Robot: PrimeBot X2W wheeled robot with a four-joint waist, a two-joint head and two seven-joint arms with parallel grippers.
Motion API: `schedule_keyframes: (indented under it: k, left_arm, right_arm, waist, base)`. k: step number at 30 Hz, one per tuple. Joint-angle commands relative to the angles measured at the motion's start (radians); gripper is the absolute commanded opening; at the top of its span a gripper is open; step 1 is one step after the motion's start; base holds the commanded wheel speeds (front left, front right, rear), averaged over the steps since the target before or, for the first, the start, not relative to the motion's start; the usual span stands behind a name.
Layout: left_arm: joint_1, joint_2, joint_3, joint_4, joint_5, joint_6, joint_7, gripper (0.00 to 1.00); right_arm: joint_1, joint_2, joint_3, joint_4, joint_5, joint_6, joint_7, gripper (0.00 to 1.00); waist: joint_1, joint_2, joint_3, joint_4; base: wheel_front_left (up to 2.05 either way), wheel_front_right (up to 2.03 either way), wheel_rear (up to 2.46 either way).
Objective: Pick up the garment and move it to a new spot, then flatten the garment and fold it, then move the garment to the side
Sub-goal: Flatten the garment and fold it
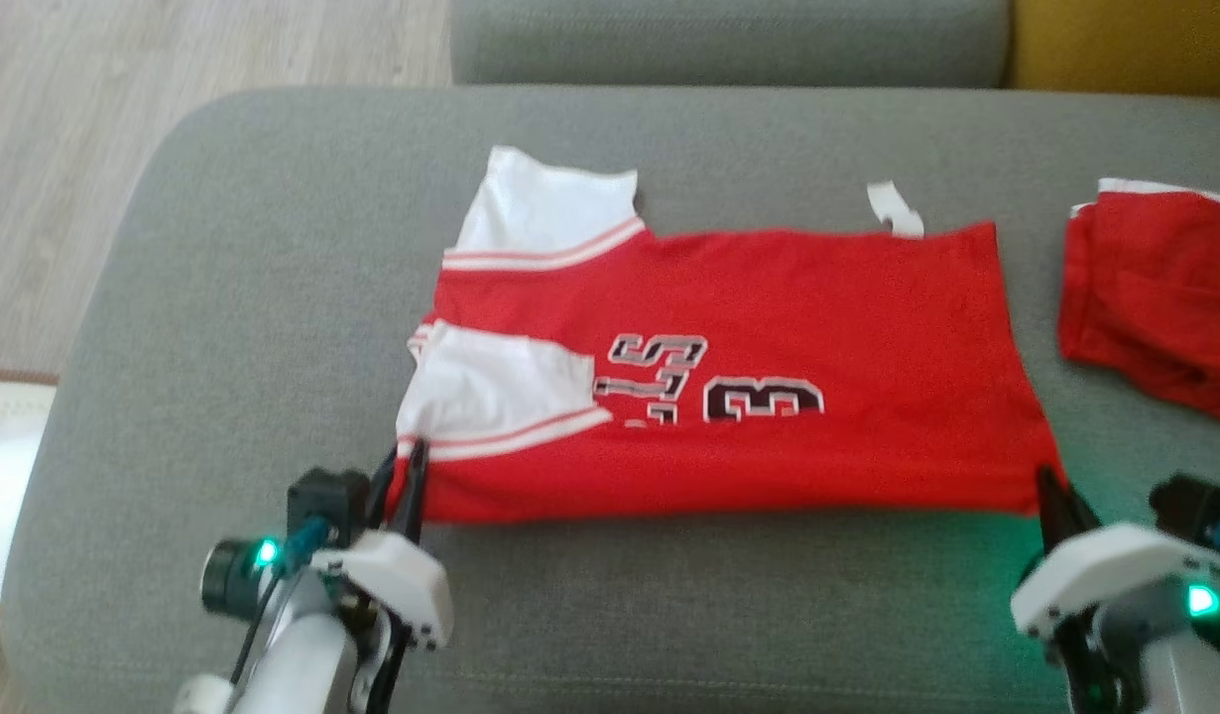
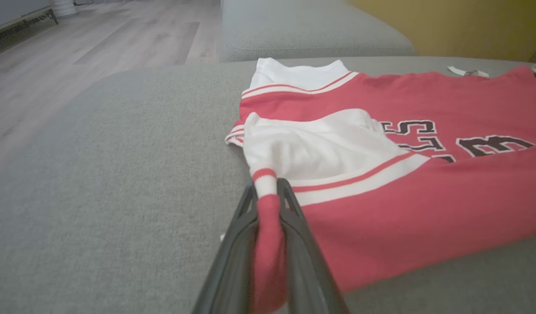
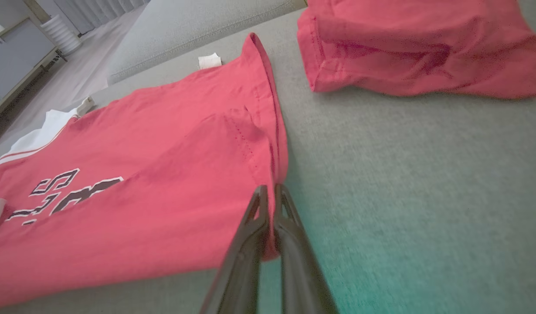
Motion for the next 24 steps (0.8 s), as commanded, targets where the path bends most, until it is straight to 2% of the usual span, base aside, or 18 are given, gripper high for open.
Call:
schedule_keyframes:
  k: [1,6,7,8,9,10,11,19,24]
  left_arm:
    - [-0.019,0.029,0.03,-0.028,-0.009,0.002,0.003,0.0]
    - [0.03,0.031,0.018,-0.044,-0.017,0.003,0.015,0.0]
    - [0.035,0.03,0.013,-0.046,-0.018,0.002,0.015,0.11]
    - [0.039,0.029,0.006,-0.048,-0.016,-0.003,0.015,0.38]
    - [0.042,0.029,0.0,-0.049,-0.016,-0.006,0.015,0.55]
    - [0.043,0.027,-0.002,-0.052,-0.017,-0.006,0.015,0.8]
    - [0.042,0.026,-0.002,-0.056,-0.018,-0.003,0.014,1.0]
    - [-0.023,0.053,0.024,-0.134,-0.023,0.015,-0.002,1.0]
    - [-0.134,0.098,0.026,-0.183,-0.016,-0.016,0.039,1.0]
  right_arm:
    - [-0.009,-0.006,0.021,-0.045,0.005,0.004,0.004,0.0]
    - [0.07,-0.006,0.028,-0.104,0.024,0.004,0.05,0.0]
    - [0.078,-0.006,0.027,-0.11,0.021,0.004,0.053,0.0]
    - [0.083,-0.006,0.023,-0.117,0.014,0.004,0.048,0.39]
    - [0.084,-0.006,0.019,-0.122,0.009,0.004,0.044,1.0]
    - [0.083,-0.006,0.017,-0.128,0.003,0.004,0.038,1.0]
    - [0.079,-0.006,0.012,-0.13,0.004,0.004,0.034,1.0]
    - [-0.007,-0.006,0.009,-0.185,-0.059,0.004,0.003,1.0]
    - [-0.105,-0.006,0.036,-0.241,-0.094,0.004,-0.004,1.0]
  waist:
    - [0.0001,-0.0001,-0.016,-0.01]
    - [0.0001,-0.0001,-0.034,-0.018]
    - [0.0001,-0.0001,-0.036,-0.02]
    - [0.0001,-0.0001,-0.036,-0.021]
    - [0.0001,-0.0001,-0.036,-0.022]
    - [0.0001,-0.0001,-0.035,-0.023]
    - [0.0001,-0.0001,-0.034,-0.024]
    - [0.0001,-0.0001,0.021,-0.057]
    - [0.0001,-0.0001,0.097,-0.091]
  base:
    - [0.0,0.0,0.0]
    - [0.0,0.0,0.0]
    - [0.0,0.0,0.0]
    - [0.0,0.0,0.0]
    - [0.0,0.0,0.0]
    - [0.0,0.0,0.0]
    - [0.0,0.0,0.0]
    - [0.0,0.0,0.0]
    - [0.0,0.0,0.0]
